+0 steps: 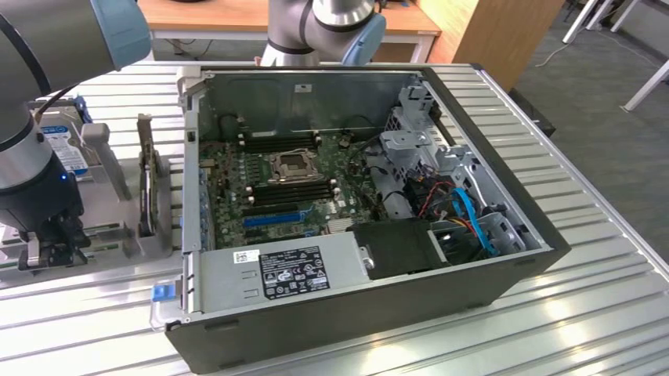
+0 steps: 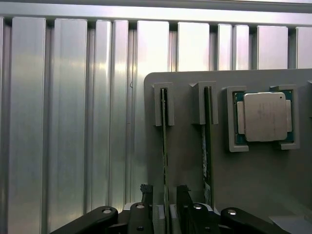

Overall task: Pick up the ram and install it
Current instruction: 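Pick up the ram and move it above insertion slot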

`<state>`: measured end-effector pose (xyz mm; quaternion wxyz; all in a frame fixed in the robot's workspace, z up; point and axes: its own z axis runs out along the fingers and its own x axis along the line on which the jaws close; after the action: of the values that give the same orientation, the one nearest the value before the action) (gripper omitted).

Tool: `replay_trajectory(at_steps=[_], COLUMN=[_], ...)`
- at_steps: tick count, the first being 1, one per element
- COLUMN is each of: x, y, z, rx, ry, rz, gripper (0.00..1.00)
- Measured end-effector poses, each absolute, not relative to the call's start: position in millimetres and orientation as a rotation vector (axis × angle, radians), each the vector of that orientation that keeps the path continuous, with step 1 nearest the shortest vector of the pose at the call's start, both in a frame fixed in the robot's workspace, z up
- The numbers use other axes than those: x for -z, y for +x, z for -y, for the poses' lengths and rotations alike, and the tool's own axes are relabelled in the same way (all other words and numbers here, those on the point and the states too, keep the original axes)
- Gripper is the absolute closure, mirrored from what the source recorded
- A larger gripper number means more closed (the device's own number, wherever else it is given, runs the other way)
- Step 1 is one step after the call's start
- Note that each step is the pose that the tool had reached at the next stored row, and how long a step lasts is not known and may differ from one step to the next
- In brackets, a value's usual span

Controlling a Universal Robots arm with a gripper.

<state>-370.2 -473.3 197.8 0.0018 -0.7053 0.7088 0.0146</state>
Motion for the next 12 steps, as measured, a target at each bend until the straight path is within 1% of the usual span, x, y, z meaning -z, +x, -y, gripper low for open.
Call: replay_trajectory(at_steps=[4, 5, 12], x=[-197.8, -197.8, -197.8], y=[-370.2, -370.2, -370.2], z=[473.3, 473.3, 473.3], rx=[-0.046, -0.046, -0.046], ry=[-2.213, -2.213, -2.213], rz=[-2.224, -2.224, -2.224], gripper=[0.69, 0.75, 0.75])
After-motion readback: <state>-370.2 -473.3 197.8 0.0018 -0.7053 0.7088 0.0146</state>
